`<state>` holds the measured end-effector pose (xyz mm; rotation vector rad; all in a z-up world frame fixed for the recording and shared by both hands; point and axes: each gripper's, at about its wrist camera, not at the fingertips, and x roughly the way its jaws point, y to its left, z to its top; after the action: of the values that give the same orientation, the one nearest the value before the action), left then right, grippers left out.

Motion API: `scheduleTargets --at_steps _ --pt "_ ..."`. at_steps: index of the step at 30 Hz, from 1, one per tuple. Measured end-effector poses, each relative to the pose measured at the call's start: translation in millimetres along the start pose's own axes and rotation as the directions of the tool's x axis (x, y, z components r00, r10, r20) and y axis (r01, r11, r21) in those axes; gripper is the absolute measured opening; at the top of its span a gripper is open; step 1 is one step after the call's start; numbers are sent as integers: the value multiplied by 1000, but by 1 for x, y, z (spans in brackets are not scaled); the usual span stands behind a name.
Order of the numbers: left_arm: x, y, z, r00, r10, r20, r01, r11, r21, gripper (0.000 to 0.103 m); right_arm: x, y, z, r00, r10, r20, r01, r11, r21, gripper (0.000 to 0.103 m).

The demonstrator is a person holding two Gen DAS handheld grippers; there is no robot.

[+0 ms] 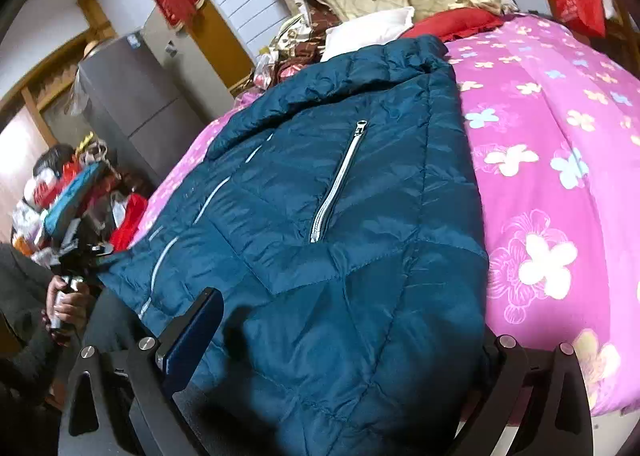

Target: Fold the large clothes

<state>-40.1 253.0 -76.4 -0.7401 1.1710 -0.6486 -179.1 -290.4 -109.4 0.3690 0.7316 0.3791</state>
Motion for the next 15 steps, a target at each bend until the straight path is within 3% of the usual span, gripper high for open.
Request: scheduleTargets --at_steps 2,5,6,7,10,12,15 --pt "4 0 4 1000 -11 3 11 1000 8 72 -1 -3 1 1000 21 4 -22 999 28 102" --pt "5 -10 2 999 44 10 -44 998 55 71 -3 -2 -1 1000 20 8 -20 1000 20 102" --pt "5 -12 0 998 67 18 -68 995 73 67 -3 0 -2 1000 9 8 -9 1000 7 100" --pt "5 -15 -2 994 105 31 -107 990 93 54 -2 2 -2 1000 -3 7 3 1000 -11 96" --pt "7 -14 -7 980 186 65 -194 972 136 32 2 5 -3 1000 -27 14 28 999 -40 86" --pt "11 -15 -8 977 198 85 -209 965 156 30 3 3 -2 999 -26 27 27 999 -26 76" --pt "20 -24 -14 956 267 122 -290 925 245 29 4 -4 -2 999 -34 38 34 999 6 61"
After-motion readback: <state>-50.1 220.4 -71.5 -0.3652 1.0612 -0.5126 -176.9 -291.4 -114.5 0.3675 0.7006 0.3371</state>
